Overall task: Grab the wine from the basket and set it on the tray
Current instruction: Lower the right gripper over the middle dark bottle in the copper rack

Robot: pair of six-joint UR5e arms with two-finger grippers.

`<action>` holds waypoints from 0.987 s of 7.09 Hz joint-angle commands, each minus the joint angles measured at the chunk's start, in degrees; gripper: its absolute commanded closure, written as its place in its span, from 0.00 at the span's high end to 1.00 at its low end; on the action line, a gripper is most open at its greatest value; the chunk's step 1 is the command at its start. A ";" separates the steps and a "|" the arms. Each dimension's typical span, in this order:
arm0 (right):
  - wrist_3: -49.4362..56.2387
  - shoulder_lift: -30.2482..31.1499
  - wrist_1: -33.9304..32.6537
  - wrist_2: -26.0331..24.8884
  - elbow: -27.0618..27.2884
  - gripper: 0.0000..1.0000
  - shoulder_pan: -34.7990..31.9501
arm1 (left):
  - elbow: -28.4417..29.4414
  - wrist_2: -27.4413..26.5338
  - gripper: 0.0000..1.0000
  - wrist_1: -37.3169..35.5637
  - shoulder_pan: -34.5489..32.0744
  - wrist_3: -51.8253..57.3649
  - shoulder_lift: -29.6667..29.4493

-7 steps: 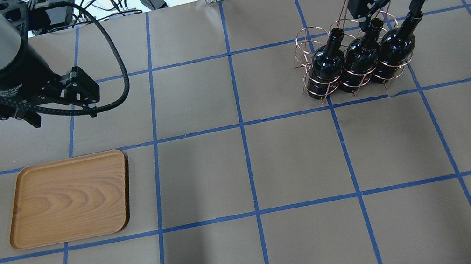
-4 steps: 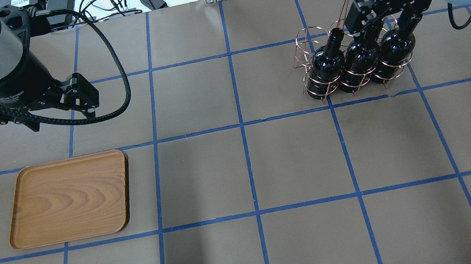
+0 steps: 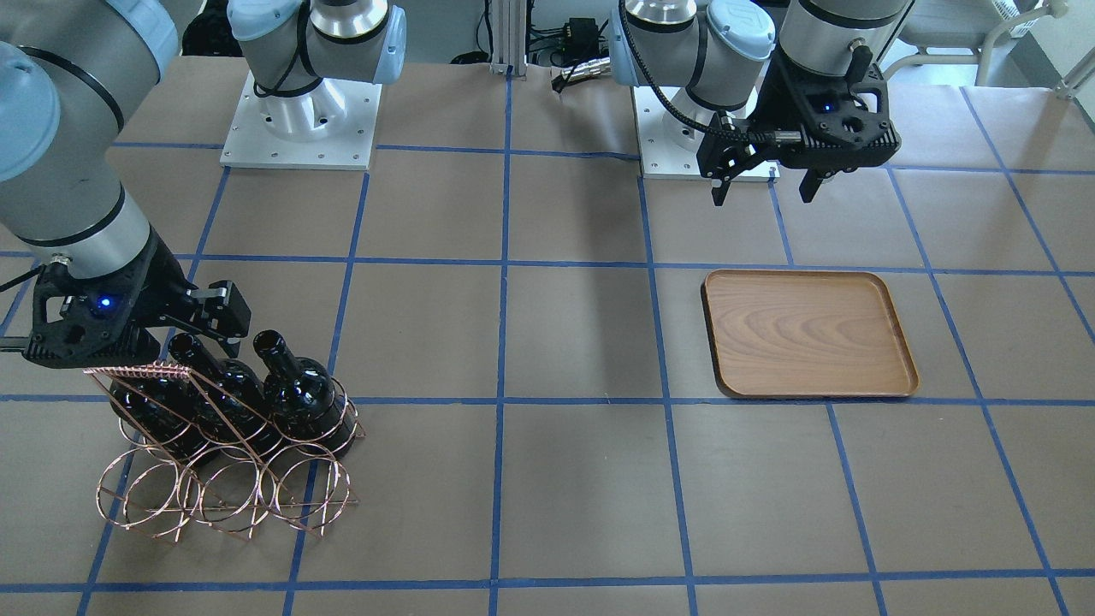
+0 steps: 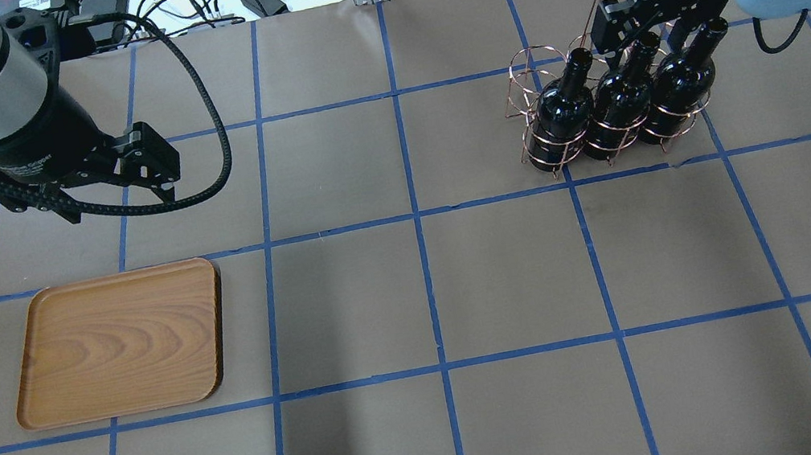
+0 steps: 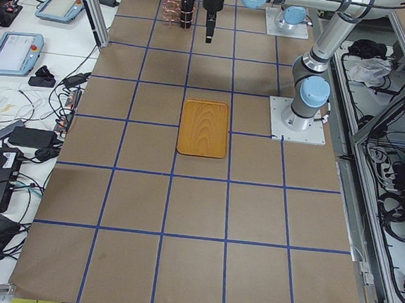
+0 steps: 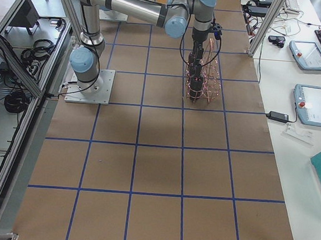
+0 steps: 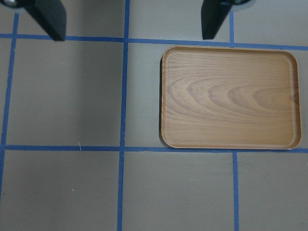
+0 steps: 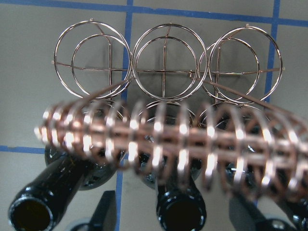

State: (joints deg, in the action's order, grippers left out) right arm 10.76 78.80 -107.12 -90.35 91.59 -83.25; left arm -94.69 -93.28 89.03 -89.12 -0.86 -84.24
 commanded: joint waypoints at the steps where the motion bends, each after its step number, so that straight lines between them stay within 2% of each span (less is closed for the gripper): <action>1: -0.82 -0.75 -1.78 0.00 -0.09 0.66 0.02 | -0.14 0.82 1.00 0.00 -0.18 0.24 -0.05; 2: -0.74 -0.75 -1.78 0.00 -0.09 0.51 0.02 | -0.14 0.56 1.00 0.26 -0.18 0.59 0.13; 4: -0.74 -0.84 -0.81 -0.26 0.26 0.40 -0.07 | -0.23 0.38 1.00 0.35 -0.09 0.59 0.22; 7: -0.74 -0.75 -0.81 -0.09 0.52 0.40 -0.16 | -0.23 0.38 1.00 0.35 0.00 0.68 0.13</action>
State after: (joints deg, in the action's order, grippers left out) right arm 10.08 78.03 -107.95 -90.47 92.07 -83.39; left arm -94.92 -92.86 89.34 -89.12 -0.19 -84.08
